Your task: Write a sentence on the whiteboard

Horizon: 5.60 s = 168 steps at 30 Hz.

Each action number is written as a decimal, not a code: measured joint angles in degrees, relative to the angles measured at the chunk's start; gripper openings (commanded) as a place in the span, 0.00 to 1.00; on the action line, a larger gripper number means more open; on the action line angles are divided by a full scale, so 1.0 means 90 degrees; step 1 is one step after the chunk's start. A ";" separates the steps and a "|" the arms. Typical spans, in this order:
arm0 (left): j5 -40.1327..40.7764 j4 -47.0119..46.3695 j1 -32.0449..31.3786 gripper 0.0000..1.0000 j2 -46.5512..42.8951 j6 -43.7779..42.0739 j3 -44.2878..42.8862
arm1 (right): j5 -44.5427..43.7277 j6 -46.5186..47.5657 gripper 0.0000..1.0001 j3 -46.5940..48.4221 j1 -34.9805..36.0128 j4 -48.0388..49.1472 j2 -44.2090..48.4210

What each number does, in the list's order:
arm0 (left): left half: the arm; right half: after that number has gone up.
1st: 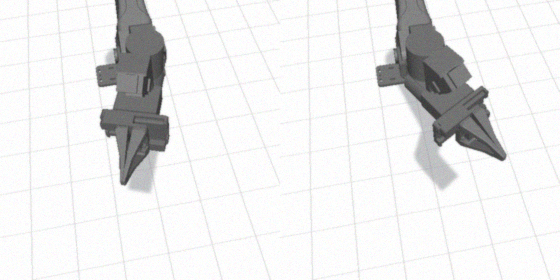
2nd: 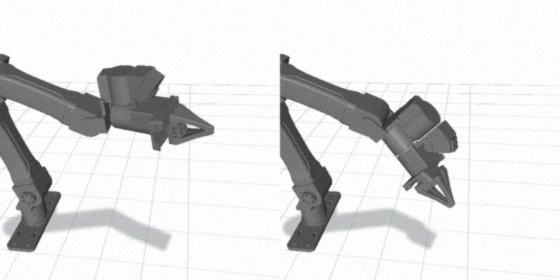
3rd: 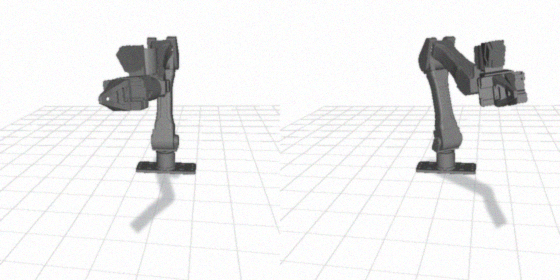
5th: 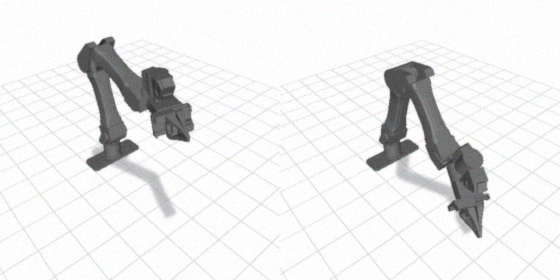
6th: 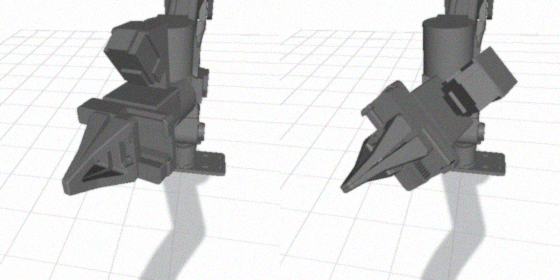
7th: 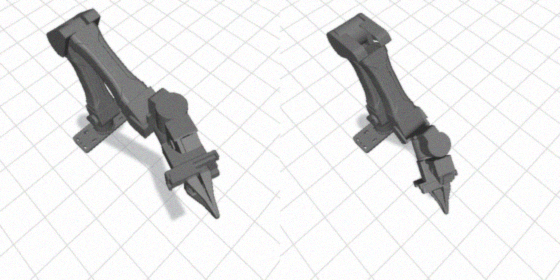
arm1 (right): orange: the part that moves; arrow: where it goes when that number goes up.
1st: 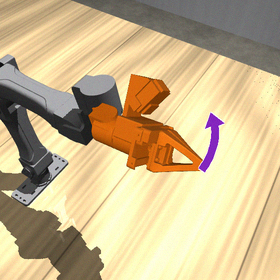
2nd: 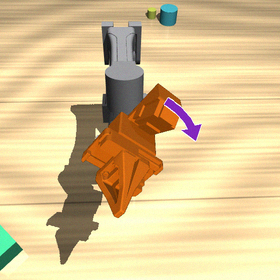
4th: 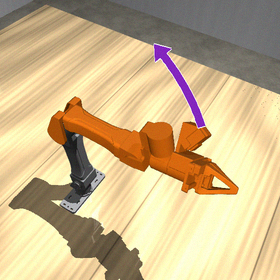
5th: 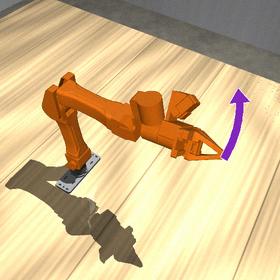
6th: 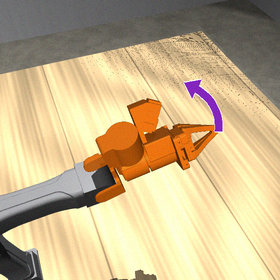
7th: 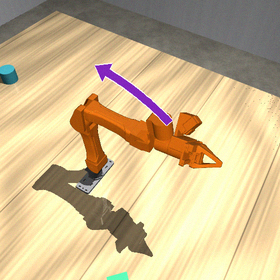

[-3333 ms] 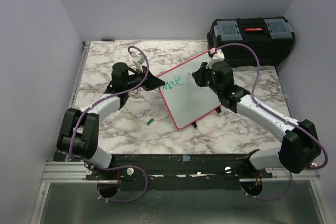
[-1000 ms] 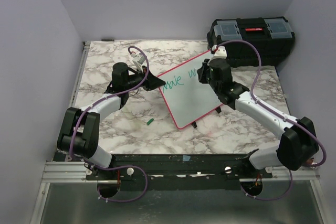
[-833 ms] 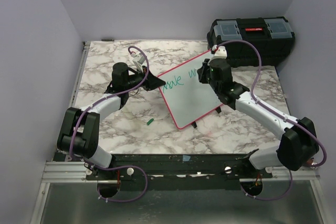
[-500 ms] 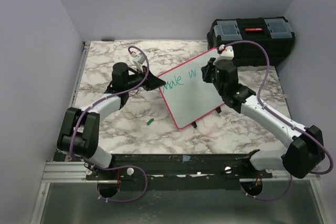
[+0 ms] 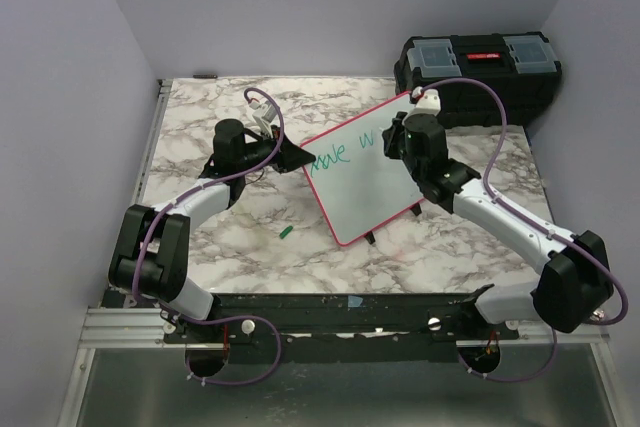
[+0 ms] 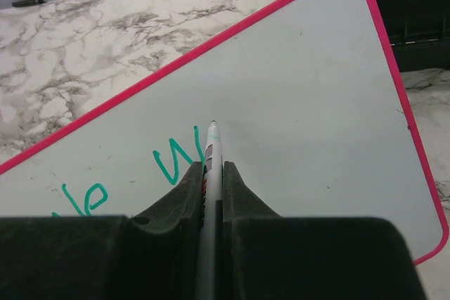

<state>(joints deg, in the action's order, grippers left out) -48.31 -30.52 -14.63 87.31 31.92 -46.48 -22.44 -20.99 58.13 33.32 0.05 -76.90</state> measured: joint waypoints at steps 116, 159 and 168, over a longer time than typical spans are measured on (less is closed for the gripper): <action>0.0002 0.0124 -0.0007 0.00 -0.0083 -0.0078 0.0000 | -0.0044 0.0153 0.01 0.0165 -0.0248 -0.0070 0.0287; 0.0012 0.0165 -0.0007 0.00 -0.0083 -0.0085 0.0000 | 0.0782 -0.0311 0.01 -0.0012 -0.0702 0.0206 -0.0277; 0.0012 0.0163 -0.0007 0.00 -0.0083 -0.0087 0.0000 | 0.0760 -0.0333 0.01 -0.0012 -0.0797 0.0199 -0.0277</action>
<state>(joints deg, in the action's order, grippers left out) -48.21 -29.06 -14.70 86.56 31.14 -46.48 -15.59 -23.99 58.02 26.15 1.85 -79.40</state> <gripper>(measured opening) 0.153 0.132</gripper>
